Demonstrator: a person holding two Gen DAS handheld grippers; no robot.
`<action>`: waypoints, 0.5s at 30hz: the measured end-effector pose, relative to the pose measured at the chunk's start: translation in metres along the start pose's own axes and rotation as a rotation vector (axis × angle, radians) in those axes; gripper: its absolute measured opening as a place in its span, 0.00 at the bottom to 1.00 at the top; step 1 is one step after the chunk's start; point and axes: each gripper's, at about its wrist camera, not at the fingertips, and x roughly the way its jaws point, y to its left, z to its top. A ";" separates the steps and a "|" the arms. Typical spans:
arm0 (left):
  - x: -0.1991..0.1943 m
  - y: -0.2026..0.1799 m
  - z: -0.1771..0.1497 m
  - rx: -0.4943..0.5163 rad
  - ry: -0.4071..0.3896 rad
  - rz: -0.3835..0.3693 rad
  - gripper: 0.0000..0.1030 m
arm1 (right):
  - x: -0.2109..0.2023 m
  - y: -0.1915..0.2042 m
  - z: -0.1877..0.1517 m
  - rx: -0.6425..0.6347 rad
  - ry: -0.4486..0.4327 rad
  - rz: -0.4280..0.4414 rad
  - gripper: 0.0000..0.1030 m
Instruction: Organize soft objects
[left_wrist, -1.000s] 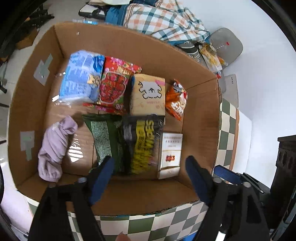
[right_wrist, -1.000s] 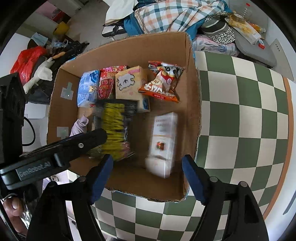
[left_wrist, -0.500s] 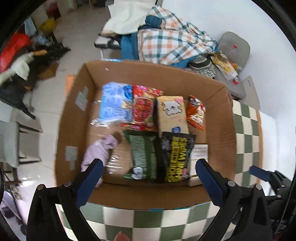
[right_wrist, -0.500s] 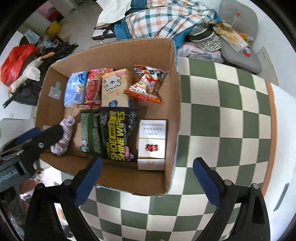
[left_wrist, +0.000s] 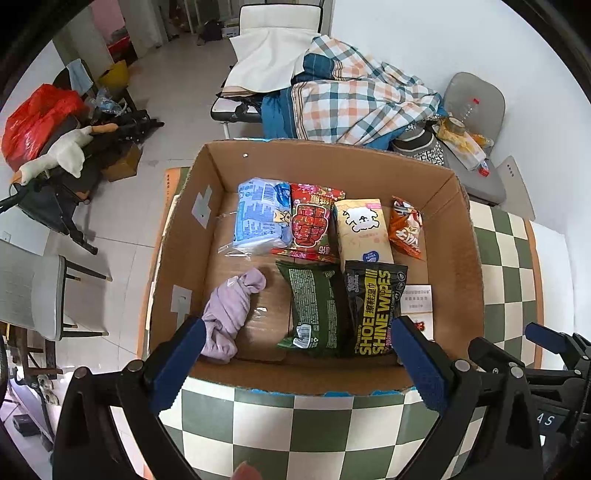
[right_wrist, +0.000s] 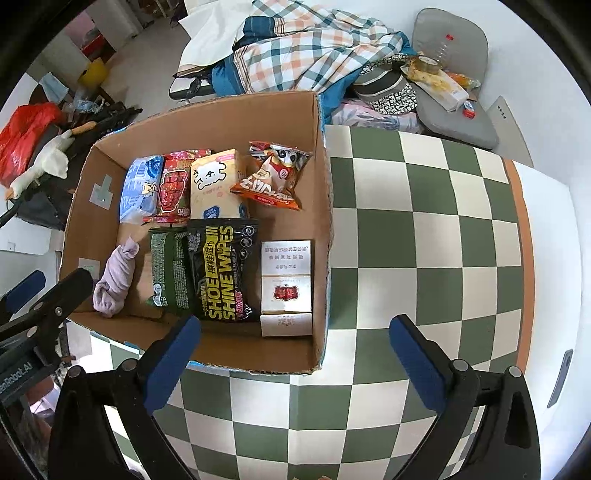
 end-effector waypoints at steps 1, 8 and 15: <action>-0.005 0.000 -0.002 0.000 -0.002 -0.006 0.99 | -0.002 0.000 -0.001 0.000 -0.002 0.005 1.00; -0.079 -0.010 -0.020 0.024 -0.106 0.013 0.99 | -0.055 -0.006 -0.028 -0.006 -0.075 0.031 1.00; -0.163 -0.015 -0.046 0.029 -0.224 0.028 0.99 | -0.155 -0.014 -0.080 -0.013 -0.239 0.056 1.00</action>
